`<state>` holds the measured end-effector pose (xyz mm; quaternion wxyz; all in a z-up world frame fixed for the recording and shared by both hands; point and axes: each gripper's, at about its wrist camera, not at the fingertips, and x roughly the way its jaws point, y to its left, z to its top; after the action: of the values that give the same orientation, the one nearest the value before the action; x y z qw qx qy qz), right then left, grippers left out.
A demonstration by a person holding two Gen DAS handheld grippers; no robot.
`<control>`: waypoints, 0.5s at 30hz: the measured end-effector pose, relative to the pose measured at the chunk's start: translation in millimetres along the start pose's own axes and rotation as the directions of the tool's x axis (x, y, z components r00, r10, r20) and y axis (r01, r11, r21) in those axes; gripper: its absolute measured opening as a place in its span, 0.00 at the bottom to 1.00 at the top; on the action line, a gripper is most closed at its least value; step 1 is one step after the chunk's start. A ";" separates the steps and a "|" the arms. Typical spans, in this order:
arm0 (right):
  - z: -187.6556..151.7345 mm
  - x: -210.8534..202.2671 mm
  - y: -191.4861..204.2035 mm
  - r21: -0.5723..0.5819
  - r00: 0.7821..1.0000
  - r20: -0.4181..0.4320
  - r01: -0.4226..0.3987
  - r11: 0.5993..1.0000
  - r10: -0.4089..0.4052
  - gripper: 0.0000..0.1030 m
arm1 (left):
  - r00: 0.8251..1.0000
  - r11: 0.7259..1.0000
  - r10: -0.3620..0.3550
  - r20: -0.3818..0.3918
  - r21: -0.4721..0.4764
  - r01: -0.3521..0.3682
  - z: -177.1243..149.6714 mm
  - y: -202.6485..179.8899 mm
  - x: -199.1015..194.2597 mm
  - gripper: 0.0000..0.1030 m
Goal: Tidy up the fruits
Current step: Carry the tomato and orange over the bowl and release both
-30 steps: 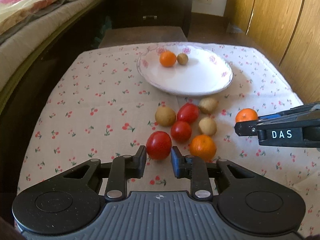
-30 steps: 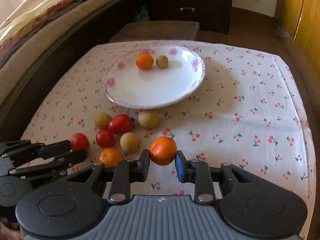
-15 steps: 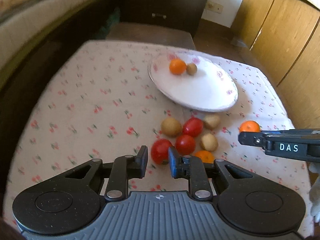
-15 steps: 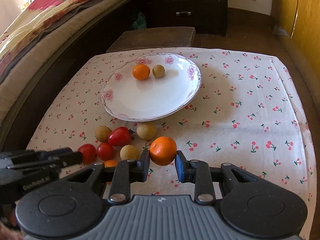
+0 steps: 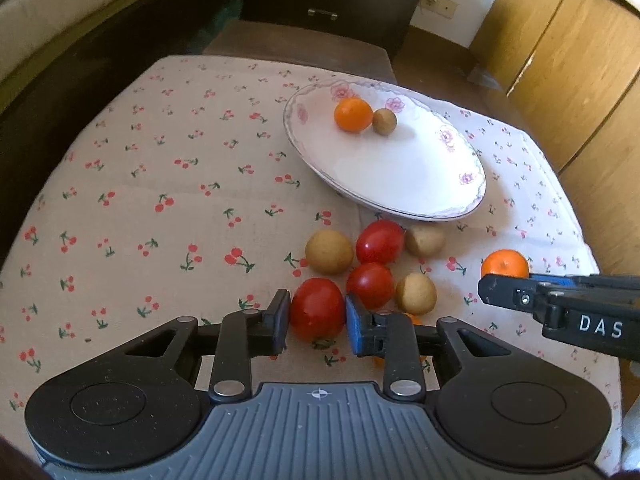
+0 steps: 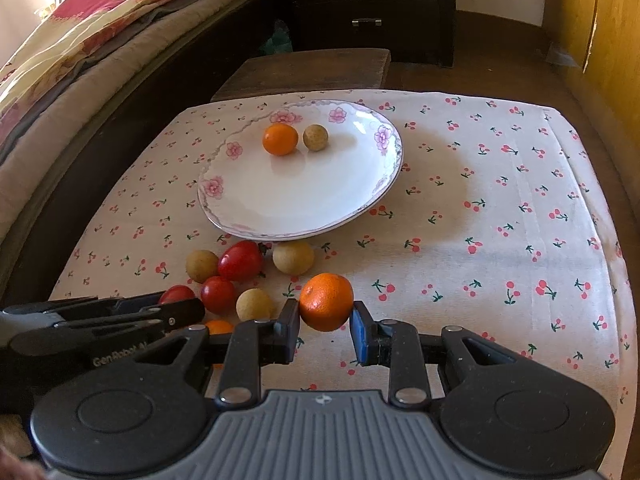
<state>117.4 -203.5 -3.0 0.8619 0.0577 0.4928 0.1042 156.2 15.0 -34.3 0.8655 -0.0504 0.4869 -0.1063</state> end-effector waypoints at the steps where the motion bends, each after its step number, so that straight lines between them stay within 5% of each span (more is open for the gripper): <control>1: -0.2 -0.3 0.7 -0.002 1.000 0.000 -0.001 1.000 0.001 0.28 | 1.000 1.000 -0.001 0.002 -0.014 0.001 -0.2 1.7 -0.3 0.36; 15: 27.4 -7.4 -2.4 0.018 0.998 0.065 -0.014 1.000 0.012 0.28 | 0.995 0.998 -0.051 0.080 -0.020 0.053 25.6 -8.4 -24.0 0.35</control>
<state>137.6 -207.5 16.6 0.8762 0.0721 0.4651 0.1033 164.8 12.0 0.6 0.8805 -0.0769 0.4517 -0.1212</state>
